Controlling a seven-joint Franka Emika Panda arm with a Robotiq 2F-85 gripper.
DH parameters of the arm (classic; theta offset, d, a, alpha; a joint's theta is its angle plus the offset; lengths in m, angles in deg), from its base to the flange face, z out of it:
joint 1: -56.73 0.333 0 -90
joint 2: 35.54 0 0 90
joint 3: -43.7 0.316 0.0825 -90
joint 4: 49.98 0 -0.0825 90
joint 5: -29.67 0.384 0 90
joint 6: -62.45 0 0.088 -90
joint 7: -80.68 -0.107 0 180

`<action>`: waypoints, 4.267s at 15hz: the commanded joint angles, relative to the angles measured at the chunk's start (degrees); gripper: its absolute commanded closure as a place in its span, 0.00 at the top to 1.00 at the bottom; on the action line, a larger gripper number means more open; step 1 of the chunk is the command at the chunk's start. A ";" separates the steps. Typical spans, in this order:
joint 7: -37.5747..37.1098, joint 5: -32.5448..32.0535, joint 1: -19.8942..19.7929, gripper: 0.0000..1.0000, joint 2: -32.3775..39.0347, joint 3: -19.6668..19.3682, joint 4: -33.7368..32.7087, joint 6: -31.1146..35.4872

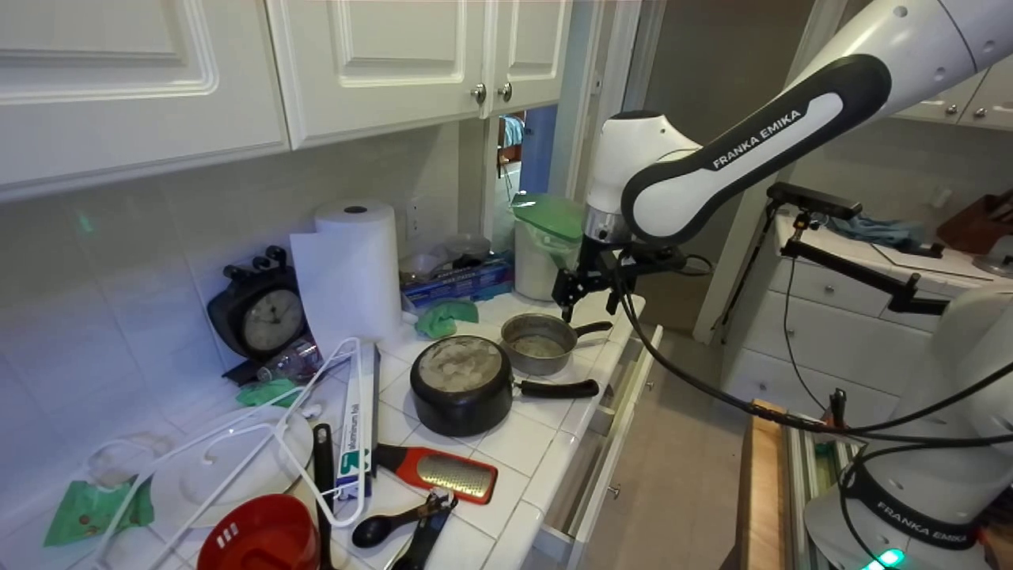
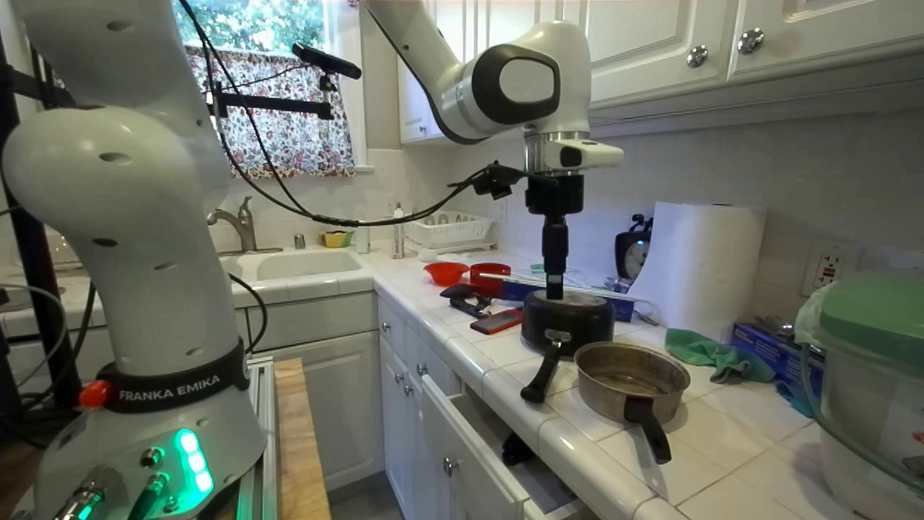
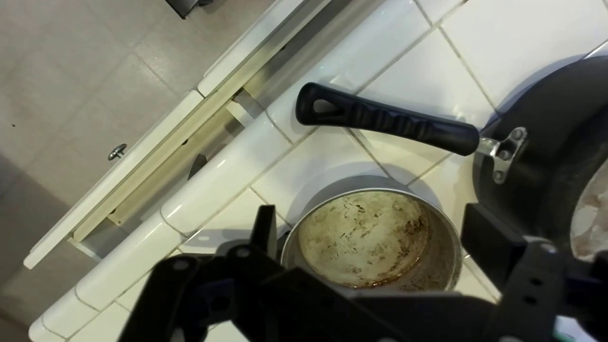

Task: Pick up the pot and put it on top of the other one that has been put up side down

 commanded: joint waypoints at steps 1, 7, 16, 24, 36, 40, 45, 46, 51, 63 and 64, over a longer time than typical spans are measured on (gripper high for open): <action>-0.66 0.07 0.98 1.00 -0.51 -1.05 0.11 -0.46; -7.16 -1.01 0.32 1.00 4.58 -2.55 -0.91 1.95; -8.42 2.25 1.76 1.00 16.14 -6.56 -4.24 10.18; -8.34 6.31 3.93 1.00 23.70 -8.46 -9.55 12.96; -8.78 7.67 5.87 0.41 30.32 -11.67 -13.59 13.63; -9.41 8.23 6.06 0.13 31.04 -12.32 -14.46 13.55; -11.40 8.72 6.25 0.04 31.26 -13.13 -15.49 13.16; -11.79 8.74 6.29 0.06 31.29 -13.20 -15.67 13.23; -16.40 6.62 8.72 0.05 28.79 -15.31 -14.77 13.64; -25.02 -0.56 12.61 0.05 19.77 -17.53 -12.16 14.24; -25.21 -1.09 12.42 0.05 18.82 -17.19 -11.99 14.03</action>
